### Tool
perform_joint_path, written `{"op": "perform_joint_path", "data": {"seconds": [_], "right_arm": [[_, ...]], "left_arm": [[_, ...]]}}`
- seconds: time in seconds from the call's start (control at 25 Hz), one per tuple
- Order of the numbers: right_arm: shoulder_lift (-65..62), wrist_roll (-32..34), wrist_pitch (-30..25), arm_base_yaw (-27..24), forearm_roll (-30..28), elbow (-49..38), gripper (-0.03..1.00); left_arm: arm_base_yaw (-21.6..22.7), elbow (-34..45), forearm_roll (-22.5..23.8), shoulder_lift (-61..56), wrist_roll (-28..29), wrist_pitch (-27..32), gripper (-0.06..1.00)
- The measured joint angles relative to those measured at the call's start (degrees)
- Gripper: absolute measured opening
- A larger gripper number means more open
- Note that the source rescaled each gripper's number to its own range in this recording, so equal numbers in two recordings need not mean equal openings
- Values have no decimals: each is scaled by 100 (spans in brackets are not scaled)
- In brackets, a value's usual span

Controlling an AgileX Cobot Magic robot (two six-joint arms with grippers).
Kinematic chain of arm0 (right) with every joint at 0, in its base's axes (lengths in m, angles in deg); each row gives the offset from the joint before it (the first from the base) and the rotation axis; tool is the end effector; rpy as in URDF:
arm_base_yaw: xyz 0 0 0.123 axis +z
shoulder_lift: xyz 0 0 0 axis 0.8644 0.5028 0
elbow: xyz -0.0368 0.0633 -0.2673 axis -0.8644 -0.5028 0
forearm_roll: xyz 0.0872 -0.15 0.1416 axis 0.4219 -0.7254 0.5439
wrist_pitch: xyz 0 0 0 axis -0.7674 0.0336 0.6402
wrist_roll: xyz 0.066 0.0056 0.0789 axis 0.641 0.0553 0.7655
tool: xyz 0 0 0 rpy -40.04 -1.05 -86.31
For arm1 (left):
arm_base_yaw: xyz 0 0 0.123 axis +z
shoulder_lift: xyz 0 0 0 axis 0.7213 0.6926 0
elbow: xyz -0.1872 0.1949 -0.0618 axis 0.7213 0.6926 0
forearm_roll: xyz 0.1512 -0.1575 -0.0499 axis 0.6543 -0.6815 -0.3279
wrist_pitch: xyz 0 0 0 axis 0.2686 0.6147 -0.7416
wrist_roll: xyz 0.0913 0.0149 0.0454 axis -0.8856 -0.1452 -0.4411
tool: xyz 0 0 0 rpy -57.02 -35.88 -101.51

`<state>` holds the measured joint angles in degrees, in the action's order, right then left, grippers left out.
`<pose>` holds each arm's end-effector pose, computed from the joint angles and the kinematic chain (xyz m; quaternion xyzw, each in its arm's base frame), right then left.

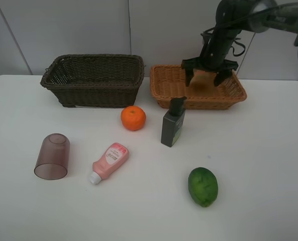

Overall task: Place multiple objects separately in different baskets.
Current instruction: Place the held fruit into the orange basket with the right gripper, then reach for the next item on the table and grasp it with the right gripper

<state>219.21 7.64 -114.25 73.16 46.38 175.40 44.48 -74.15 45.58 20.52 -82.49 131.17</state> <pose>0.4633 0.1042 0.1663 -0.0232 0.9912 0.0005 0.1300 -0.0133 -0.0093 0.2607 0.0700 0.8453 -0.0269 0.5289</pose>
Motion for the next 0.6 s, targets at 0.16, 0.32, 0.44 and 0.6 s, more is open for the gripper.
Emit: {"op": "perform_joint_path", "data": {"seconds": [0.16,0.32,0.44,0.6], "right_arm": [[-419,473,-377,110,-19,0,98],[-844,1219,-501,446,-26,0,98],[-1084,1699,-508,782,-16,-5,99],[-1365,2447,-508,1173,-149,-337,100]], "left_arm": [[0,0,0,0,0,0,100],[0,0,0,0,0,0,100],[0,0,0,0,0,0,100],[0,0,0,0,0,0,100]]}}
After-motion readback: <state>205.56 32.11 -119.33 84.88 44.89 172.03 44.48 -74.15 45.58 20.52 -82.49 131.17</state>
